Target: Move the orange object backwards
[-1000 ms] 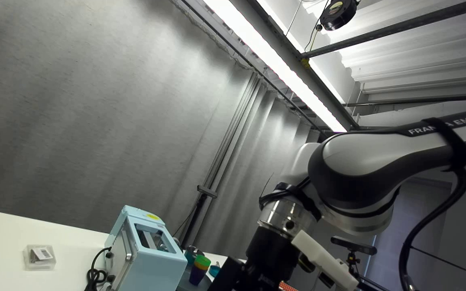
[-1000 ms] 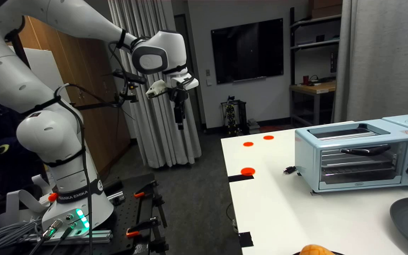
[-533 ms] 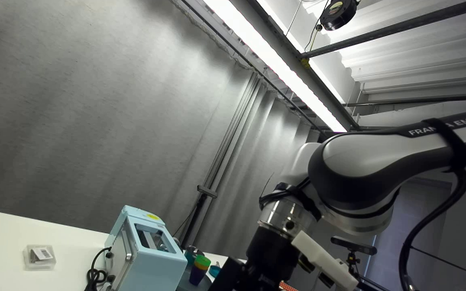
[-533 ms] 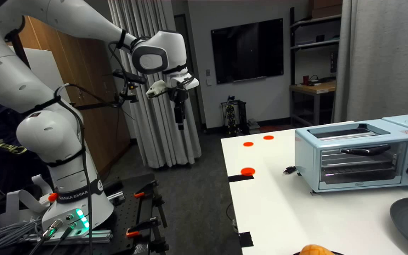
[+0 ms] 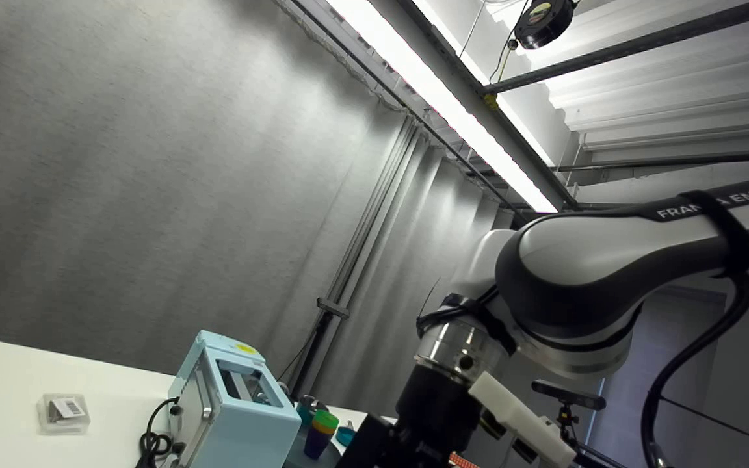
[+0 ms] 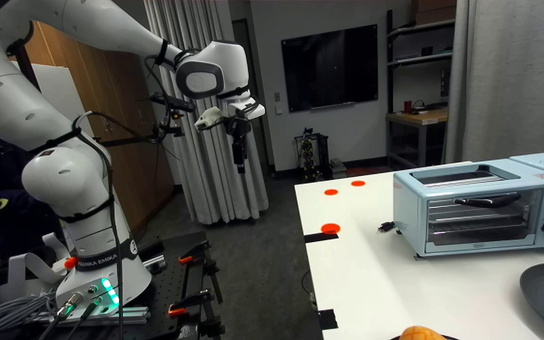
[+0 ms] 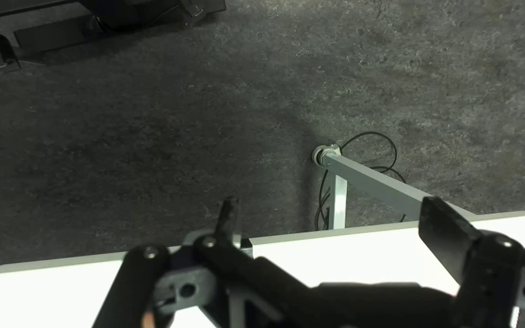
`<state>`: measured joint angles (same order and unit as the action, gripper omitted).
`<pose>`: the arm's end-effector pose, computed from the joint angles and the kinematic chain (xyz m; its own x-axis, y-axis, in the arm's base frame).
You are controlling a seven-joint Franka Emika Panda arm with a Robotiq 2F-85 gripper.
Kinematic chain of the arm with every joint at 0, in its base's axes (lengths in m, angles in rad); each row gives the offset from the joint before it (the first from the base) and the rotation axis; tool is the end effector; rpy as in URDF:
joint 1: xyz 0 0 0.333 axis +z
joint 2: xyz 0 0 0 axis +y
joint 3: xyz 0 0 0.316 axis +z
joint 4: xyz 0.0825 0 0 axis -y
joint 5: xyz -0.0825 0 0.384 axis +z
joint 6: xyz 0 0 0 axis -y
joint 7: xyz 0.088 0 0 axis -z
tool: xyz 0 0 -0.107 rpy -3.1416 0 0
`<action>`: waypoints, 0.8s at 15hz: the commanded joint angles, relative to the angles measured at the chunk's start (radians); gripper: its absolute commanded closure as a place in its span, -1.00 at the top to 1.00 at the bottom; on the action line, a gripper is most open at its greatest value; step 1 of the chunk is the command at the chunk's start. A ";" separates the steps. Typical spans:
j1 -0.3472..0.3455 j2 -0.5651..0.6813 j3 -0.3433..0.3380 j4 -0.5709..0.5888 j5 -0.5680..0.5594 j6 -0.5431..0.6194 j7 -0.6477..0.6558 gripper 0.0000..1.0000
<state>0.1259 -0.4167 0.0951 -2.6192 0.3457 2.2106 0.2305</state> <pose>0.3845 0.0969 0.3893 0.9745 -0.2137 -0.0680 -0.2237 -0.9478 -0.2272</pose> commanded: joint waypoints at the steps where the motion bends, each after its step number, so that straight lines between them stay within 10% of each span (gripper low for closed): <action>1: -0.005 0.000 0.004 0.001 0.001 -0.003 -0.001 1.00; 12: -0.003 0.000 0.004 0.001 0.016 -0.016 -0.005 1.00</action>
<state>0.1276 -0.4167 0.0947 -2.6192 0.3600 2.1973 0.2264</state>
